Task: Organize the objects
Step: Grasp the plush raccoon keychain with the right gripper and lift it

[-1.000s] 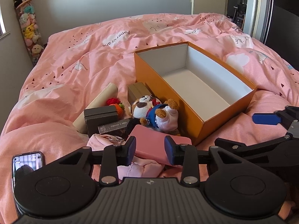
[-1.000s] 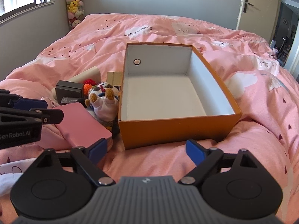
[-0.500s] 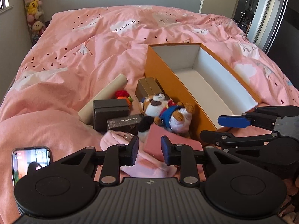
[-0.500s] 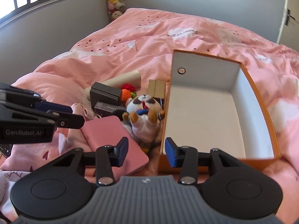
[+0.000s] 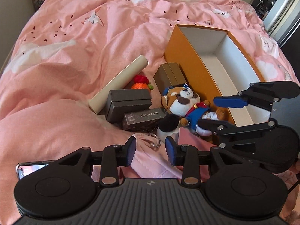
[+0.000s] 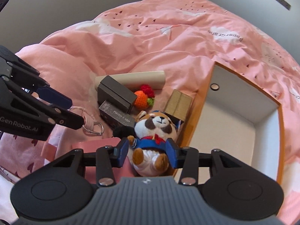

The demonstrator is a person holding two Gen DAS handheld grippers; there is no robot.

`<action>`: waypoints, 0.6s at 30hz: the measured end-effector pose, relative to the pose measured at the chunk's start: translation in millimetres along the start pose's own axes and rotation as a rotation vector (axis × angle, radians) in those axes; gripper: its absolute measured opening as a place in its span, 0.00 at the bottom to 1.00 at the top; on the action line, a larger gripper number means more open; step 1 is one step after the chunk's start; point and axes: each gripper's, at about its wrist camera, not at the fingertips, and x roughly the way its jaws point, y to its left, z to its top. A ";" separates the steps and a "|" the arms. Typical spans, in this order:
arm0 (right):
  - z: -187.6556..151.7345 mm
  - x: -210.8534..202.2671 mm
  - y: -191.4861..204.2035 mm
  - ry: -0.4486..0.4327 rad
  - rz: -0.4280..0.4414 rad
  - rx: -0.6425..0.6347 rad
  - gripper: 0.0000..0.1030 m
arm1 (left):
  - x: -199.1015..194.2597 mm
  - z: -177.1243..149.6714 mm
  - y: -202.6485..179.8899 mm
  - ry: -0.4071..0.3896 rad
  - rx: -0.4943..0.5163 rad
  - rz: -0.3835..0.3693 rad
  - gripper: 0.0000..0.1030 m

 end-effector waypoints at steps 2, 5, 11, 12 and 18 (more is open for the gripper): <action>4.8 9.7 -1.8 0.027 0.009 -0.011 0.45 | 3.1 3.7 1.6 -0.004 -0.015 -0.005 0.42; 11.2 25.5 -1.3 0.069 0.005 -0.044 0.45 | 9.4 10.5 3.2 -0.003 -0.030 -0.021 0.42; 18.2 49.1 8.4 0.174 -0.019 -0.151 0.54 | 19.9 16.8 5.5 0.000 -0.050 -0.049 0.42; 18.3 52.7 10.2 0.196 -0.027 -0.167 0.56 | 21.1 17.2 4.7 -0.004 -0.052 -0.049 0.42; 18.5 59.5 10.9 0.234 -0.028 -0.196 0.55 | 29.6 13.6 -3.1 -0.020 -0.066 -0.065 0.42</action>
